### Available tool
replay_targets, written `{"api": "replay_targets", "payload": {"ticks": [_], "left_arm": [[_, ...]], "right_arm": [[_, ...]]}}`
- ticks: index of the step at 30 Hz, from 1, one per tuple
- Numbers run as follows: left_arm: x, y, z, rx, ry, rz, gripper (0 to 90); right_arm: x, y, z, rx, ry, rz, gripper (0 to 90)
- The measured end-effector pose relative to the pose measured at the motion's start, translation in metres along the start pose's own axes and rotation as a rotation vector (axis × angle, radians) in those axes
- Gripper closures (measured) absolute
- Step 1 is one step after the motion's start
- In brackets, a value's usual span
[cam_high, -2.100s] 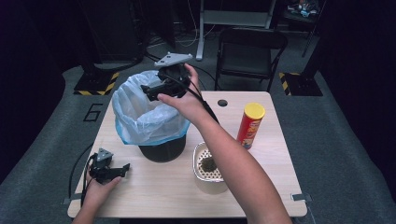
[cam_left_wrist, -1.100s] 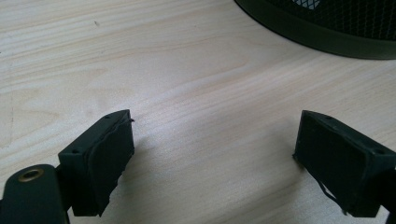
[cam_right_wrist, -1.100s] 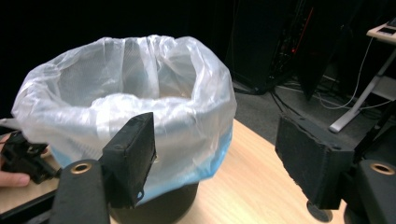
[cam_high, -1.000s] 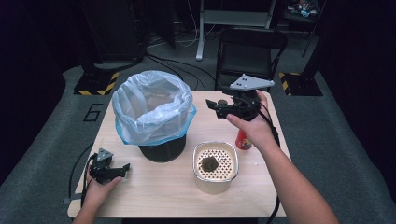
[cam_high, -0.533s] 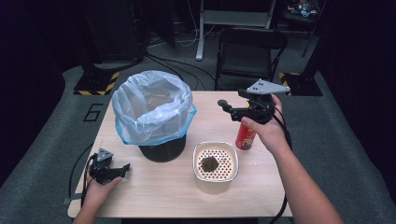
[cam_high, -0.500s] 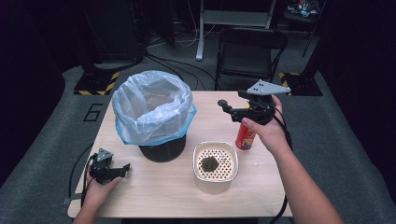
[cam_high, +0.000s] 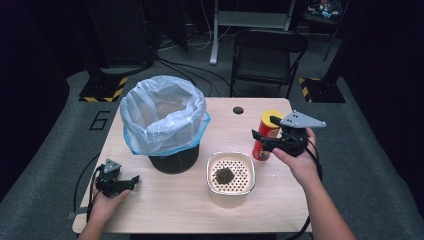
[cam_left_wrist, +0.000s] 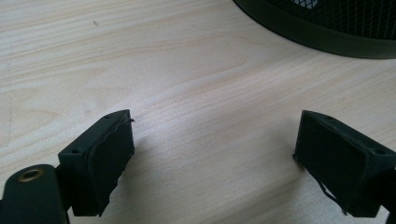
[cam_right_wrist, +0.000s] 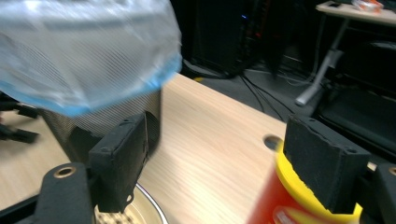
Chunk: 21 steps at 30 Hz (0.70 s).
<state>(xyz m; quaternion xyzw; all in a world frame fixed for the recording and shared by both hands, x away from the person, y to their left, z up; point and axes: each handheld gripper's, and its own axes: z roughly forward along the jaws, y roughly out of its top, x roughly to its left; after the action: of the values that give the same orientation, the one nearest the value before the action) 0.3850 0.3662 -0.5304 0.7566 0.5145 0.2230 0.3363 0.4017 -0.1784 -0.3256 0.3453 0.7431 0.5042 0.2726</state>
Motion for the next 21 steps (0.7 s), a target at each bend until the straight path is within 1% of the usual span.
{"api": "replay_targets", "payload": {"ticks": [3, 6, 8, 13, 15, 18, 20, 21], "left_arm": [[0.0, 0.0, 0.0, 0.0, 0.0, 0.0, 11.5], [0.0, 0.0, 0.0, 0.0, 0.0, 0.0, 11.5], [0.0, 0.0, 0.0, 0.0, 0.0, 0.0, 11.6], [0.0, 0.0, 0.0, 0.0, 0.0, -0.001, 11.5], [0.0, 0.0, 0.0, 0.0, 0.0, 0.0, 11.5], [0.0, 0.0, 0.0, 0.0, 0.0, 0.0, 11.5], [0.0, 0.0, 0.0, 0.0, 0.0, 0.0, 11.5], [0.0, 0.0, 0.0, 0.0, 0.0, 0.0, 11.5]], "right_arm": [[-0.008, -0.014, -0.002, 0.009, -0.034, 0.03, 19.8], [-0.012, -0.023, -0.005, 0.013, -0.07, 0.052, 17.0], [-0.013, -0.027, -0.009, 0.013, -0.088, 0.052, 15.3], [-0.017, -0.038, -0.011, 0.042, -0.13, 0.051, 11.9], [-0.02, -0.045, -0.01, 0.053, -0.153, 0.063, 10.4], [-0.024, -0.053, -0.007, 0.058, -0.163, 0.09, 10.4], [-0.028, -0.06, -0.003, 0.08, -0.17, 0.105, 10.4], [-0.03, -0.062, -0.001, 0.09, -0.175, 0.104, 10.4]]}}
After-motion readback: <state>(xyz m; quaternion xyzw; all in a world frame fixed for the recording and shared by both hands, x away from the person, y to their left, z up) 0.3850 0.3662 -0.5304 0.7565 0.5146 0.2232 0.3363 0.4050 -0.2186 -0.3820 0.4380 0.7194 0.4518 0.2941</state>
